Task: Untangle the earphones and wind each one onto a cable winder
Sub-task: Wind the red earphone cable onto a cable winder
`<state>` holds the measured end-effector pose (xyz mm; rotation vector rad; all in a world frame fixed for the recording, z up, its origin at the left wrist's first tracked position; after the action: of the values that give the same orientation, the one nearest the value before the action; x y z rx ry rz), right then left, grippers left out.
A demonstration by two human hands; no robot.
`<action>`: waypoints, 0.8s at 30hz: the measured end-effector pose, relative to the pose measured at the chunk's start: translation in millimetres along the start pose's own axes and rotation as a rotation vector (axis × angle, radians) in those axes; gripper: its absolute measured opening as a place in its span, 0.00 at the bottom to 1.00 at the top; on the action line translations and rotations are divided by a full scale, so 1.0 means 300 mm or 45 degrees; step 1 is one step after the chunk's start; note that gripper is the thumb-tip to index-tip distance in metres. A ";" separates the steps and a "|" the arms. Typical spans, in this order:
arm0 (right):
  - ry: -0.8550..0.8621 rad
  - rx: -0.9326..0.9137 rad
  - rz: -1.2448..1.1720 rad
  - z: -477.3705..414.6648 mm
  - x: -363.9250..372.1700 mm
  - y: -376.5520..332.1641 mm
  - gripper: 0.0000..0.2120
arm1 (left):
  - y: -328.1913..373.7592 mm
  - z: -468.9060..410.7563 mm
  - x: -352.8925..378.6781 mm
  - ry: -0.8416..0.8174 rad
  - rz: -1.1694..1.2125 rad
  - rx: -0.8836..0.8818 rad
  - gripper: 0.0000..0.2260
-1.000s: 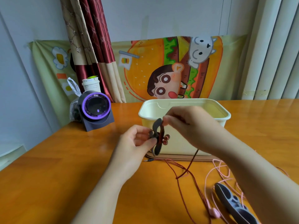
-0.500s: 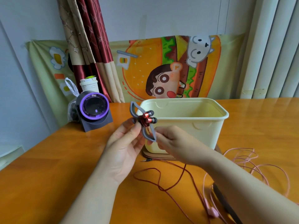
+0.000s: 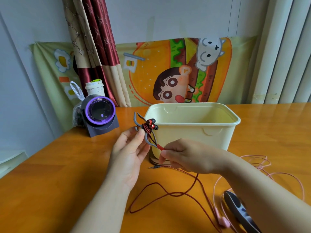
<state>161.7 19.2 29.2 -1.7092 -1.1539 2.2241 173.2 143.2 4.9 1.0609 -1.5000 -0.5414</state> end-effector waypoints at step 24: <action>-0.018 -0.068 0.066 0.056 -0.023 -0.078 0.17 | -0.019 0.009 0.022 -0.171 -0.643 0.191 0.08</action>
<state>141.4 23.9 50.5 -1.7664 -1.1962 2.2585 172.8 134.3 3.2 1.5626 -1.4016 -0.8743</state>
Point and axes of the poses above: each hand's wrist, its own z-axis away from the middle knuckle, its own x-axis out of the palm, y = z × x, the point moved 9 cm from there along -z, towards the middle knuckle, and after that the axes turned 8 degrees about x, right-handed, at the moved point
